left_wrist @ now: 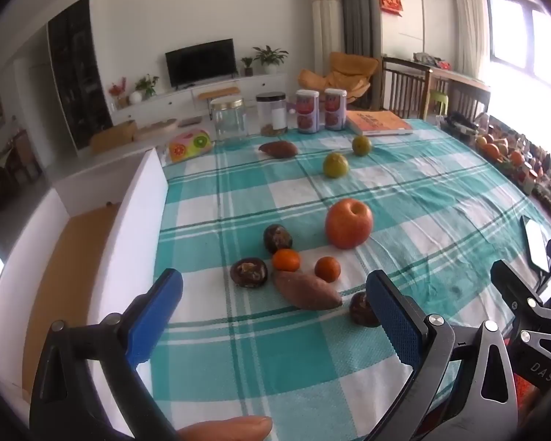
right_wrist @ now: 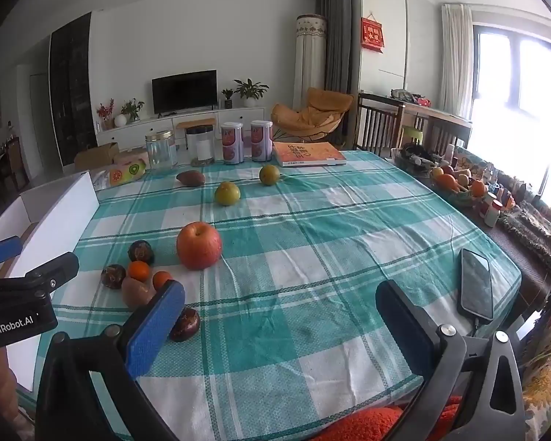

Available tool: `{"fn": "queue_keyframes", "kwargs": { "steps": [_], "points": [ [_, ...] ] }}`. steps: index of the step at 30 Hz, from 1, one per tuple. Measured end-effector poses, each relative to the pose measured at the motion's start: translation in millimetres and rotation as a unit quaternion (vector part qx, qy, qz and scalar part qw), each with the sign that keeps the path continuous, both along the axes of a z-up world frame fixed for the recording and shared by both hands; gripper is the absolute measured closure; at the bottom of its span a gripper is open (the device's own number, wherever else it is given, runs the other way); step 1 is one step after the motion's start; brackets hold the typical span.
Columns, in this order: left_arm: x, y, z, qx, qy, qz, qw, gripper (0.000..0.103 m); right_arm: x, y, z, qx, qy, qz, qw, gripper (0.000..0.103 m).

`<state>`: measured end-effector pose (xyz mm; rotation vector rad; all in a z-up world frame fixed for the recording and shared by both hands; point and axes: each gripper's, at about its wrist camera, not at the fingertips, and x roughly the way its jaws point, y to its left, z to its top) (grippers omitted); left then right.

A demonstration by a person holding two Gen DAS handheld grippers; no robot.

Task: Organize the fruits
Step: 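Move both grippers toward the fruits on the plaid tablecloth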

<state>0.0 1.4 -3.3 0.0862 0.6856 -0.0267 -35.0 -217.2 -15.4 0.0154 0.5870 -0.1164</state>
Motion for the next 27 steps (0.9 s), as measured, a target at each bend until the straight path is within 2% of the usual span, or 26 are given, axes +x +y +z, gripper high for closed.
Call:
{"fn": "queue_keyframes", "kwargs": {
  "steps": [17, 21, 27],
  "points": [
    [0.9, -2.1, -10.9, 0.003, 0.025, -0.005, 0.9997, 0.002, -0.7, 1.4, -3.0, -0.010, -0.002, -0.007, 1.000, 0.000],
    [-0.1, 1.2, -14.0, -0.004, 0.029, -0.006, 0.9996, 0.002, 4.8, 0.2, -7.8, -0.003, 0.019, -0.004, 1.000, 0.000],
    [2.4, 0.9, -24.5, -0.007, 0.048, -0.004, 0.9988, 0.002, 3.2, -2.2, -5.9, -0.021, 0.026, -0.014, 0.999, 0.000]
  ]
}}
